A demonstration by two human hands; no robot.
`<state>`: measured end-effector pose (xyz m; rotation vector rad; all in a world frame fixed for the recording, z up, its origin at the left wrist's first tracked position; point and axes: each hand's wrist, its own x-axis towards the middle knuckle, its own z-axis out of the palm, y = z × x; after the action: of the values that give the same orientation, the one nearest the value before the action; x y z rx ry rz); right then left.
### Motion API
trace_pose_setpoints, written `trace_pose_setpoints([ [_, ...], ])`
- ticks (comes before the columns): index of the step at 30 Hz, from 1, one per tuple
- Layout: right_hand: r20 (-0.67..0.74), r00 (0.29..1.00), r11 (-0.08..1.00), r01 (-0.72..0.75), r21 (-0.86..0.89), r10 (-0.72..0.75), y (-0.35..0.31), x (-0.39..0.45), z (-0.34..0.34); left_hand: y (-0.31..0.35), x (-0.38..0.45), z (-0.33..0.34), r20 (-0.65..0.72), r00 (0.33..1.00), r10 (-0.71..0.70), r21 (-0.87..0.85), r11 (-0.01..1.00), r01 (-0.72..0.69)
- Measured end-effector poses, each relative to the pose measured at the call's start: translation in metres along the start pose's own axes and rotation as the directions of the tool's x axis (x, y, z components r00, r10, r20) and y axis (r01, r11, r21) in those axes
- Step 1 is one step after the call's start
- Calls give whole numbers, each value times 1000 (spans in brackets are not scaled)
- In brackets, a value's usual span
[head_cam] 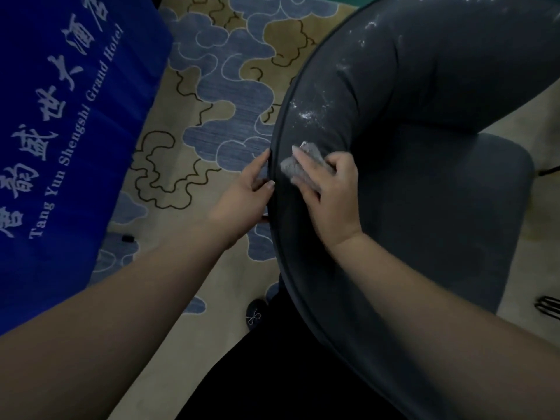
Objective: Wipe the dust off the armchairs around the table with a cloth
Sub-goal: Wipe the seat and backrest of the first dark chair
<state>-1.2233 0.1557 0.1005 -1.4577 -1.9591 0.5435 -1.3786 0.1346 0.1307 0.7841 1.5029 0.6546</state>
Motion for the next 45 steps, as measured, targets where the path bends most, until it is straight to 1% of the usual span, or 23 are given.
trace_pose_setpoints([
  [4, 9, 999, 998, 38, 43, -38, 2, -35, -9, 4, 5, 0, -18, 1000, 24, 7, 1000, -23],
  [7, 12, 999, 999, 38, 6, -38, 5, -2, -3, 7, 10, 2, -35, 999, 30, 9, 1000, -30],
  [9, -8, 1000, 1000, 6, -18, -6, 7, 28, 4, 8, 15, 2, -48, 998, 41, 27, 999, -40],
  [11, -14, 1000, 1000, -25, -4, 25, 8, 42, 7, 9, 20, 1, -59, 997, 47, 42, 998, -45],
  [15, -18, 1000, 999, 7, 34, -6, 7, 1, -1, 14, 26, 0, -58, 997, 42, 69, 997, -38],
  [18, -44, 999, 998, -12, 68, 15, 6, -12, 0, 19, 33, -3, -49, 997, 57, 85, 995, -53],
  [21, -82, 994, 997, -63, 41, 66, 8, 30, 11, 27, 44, -7, -21, 997, 73, 83, 994, -71],
  [24, -123, 982, 990, -139, 21, 141, 9, 66, 16, 35, 55, -12, 9, 996, 87, 155, 984, -87],
  [26, -118, 982, 989, -145, 29, 148, 6, 56, 14, 39, 61, -15, 52, 996, 77, 189, 978, -86],
  [28, -111, 986, 992, -119, 29, 121, -2, 28, 13, 42, 66, -19, 94, 994, 52, 203, 977, -70],
  [30, -119, 985, 991, -123, 43, 127, -9, 9, 13, 44, 70, -23, 124, 991, 45, 202, 977, -70],
  [32, -127, 981, 989, -144, 19, 145, -6, 25, 16, 46, 74, -26, 149, 988, 43, 192, 979, -72],
  [34, -160, 973, 983, -178, -46, 168, 0, 57, 21, 48, 79, -28, 178, 983, 40, 198, 977, -75],
  [37, -207, 951, 970, -241, -40, 228, 1, 84, 27, 50, 84, -33, 201, 979, 42, 214, 973, -86],
  [42, -178, 960, 974, -225, -31, 216, -20, 27, 25, 57, 93, -39, 266, 963, 36, 231, 968, -100],
  [45, -201, 939, 956, -291, -30, 279, -21, 30, 28, 61, 99, -42, 295, 955, 32, 215, 972, -99],
])
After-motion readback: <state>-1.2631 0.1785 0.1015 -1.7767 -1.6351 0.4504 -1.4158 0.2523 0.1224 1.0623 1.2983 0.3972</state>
